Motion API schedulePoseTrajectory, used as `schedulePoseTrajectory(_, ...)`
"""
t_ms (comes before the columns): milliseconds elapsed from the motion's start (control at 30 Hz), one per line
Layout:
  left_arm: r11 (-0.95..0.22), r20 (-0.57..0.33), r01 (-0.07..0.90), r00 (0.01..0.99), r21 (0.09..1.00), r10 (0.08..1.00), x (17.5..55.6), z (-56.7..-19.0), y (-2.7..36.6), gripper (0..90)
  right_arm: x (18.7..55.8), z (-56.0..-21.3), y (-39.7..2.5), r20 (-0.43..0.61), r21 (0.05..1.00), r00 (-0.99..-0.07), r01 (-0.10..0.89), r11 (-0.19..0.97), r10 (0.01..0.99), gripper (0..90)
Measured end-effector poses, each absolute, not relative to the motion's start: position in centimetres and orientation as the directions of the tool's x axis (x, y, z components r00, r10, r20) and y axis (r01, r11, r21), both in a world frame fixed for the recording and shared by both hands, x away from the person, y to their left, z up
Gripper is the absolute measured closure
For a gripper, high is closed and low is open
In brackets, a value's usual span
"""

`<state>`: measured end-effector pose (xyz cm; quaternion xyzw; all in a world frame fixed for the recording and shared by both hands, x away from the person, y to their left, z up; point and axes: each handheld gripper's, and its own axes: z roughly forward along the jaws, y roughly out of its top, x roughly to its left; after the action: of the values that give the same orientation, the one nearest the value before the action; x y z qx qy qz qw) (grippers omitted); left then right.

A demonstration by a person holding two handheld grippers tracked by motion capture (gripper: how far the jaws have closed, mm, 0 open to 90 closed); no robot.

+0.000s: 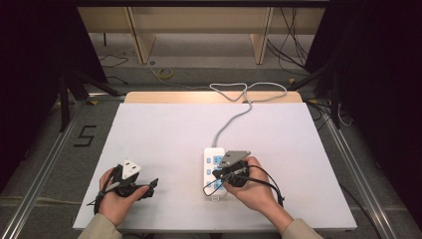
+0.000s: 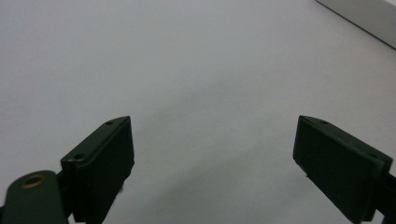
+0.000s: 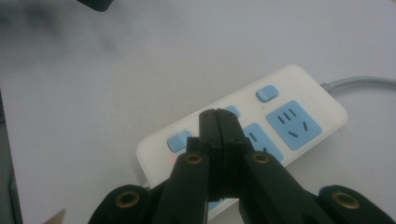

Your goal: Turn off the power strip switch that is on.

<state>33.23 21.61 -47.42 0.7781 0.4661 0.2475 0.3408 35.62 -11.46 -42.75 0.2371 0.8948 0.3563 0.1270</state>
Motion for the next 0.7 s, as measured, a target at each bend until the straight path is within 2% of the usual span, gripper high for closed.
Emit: schedulePoseTrajectory(700, -0.331, 0.066, 0.557, 0.441, 0.762, 0.895, 33.24, -47.42, 21.61, 12.2, 35.74, -43.06, -10.63, -0.055, 0.688, -0.865, 0.329, 0.647, 0.498, 90.0)
